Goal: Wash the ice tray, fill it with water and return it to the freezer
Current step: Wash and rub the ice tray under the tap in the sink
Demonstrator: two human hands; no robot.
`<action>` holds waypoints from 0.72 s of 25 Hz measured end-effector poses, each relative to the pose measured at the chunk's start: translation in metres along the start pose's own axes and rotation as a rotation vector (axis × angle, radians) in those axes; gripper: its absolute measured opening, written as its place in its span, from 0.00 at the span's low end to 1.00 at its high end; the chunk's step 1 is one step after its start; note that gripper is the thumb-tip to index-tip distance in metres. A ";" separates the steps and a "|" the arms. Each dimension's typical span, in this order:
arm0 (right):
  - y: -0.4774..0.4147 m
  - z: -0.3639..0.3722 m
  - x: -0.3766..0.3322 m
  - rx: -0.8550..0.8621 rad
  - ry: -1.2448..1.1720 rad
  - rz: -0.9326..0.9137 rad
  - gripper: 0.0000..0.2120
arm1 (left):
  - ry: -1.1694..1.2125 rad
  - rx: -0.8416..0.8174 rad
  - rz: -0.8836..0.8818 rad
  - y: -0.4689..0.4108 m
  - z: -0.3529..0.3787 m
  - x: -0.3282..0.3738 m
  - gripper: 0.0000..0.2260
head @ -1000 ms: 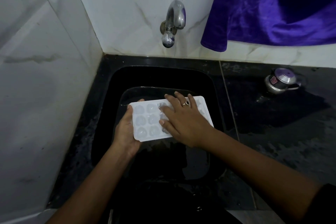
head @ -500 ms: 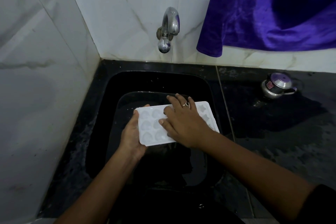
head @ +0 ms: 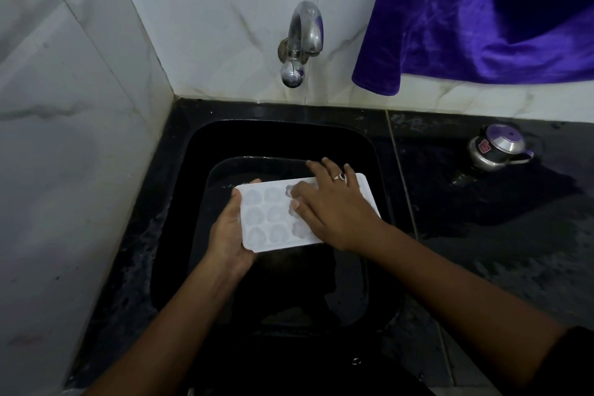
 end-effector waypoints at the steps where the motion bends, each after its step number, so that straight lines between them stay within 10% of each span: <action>1: -0.003 0.000 -0.002 0.002 -0.010 0.022 0.24 | -0.005 -0.003 -0.018 -0.001 0.001 -0.002 0.22; 18: -0.003 0.000 -0.003 -0.050 0.020 0.010 0.31 | 0.001 -0.013 0.028 0.008 0.009 -0.006 0.20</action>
Point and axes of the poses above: each hand's wrist, its own y-axis away from the middle knuckle, its own z-axis out of the palm, x = y × z, the point moved 1 cm from there along -y, towards the middle knuckle, and after that the axes turned 1 degree about z, right-handed, at the moved point
